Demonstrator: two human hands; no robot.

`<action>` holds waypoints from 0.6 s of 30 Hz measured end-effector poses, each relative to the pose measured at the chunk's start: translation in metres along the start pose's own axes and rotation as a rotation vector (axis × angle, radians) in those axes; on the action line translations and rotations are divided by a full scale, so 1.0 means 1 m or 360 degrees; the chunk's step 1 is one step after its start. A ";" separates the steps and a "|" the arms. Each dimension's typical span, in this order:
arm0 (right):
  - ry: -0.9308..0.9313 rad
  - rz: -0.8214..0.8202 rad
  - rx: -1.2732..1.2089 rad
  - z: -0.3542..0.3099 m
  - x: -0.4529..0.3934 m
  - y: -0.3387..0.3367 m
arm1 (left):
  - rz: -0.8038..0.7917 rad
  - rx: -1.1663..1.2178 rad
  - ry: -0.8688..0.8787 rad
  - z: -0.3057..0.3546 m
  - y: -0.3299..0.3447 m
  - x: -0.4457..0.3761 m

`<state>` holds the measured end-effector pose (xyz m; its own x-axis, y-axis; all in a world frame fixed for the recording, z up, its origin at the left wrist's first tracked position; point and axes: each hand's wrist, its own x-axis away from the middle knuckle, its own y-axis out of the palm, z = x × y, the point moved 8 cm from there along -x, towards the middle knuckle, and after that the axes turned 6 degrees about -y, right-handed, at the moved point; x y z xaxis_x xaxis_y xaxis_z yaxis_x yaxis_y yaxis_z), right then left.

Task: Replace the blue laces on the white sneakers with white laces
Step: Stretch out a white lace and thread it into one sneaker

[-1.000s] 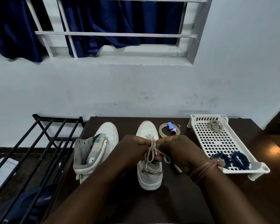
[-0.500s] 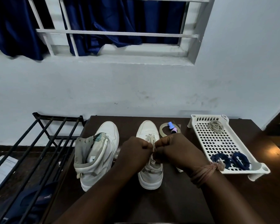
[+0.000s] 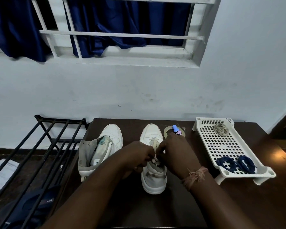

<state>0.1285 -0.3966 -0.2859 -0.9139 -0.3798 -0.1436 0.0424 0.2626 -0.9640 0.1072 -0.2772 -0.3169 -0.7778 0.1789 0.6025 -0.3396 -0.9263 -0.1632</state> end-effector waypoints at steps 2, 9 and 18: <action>0.0065 -0.0024 -0.0064 0.000 0.001 0.003 | 0.0074 -0.0051 0.0032 0.005 -0.012 0.004; 0.0201 -0.0012 0.0154 -0.005 -0.004 0.023 | 0.0289 -0.0094 0.0120 -0.003 -0.027 -0.002; 0.0231 -0.0272 -0.0373 -0.002 0.003 0.012 | 0.0458 -0.0119 0.0348 0.006 -0.042 -0.003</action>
<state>0.1254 -0.3923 -0.2976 -0.9485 -0.3100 0.0653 -0.1952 0.4097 -0.8911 0.1271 -0.2413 -0.3071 -0.9391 -0.0114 0.3435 -0.1216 -0.9238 -0.3631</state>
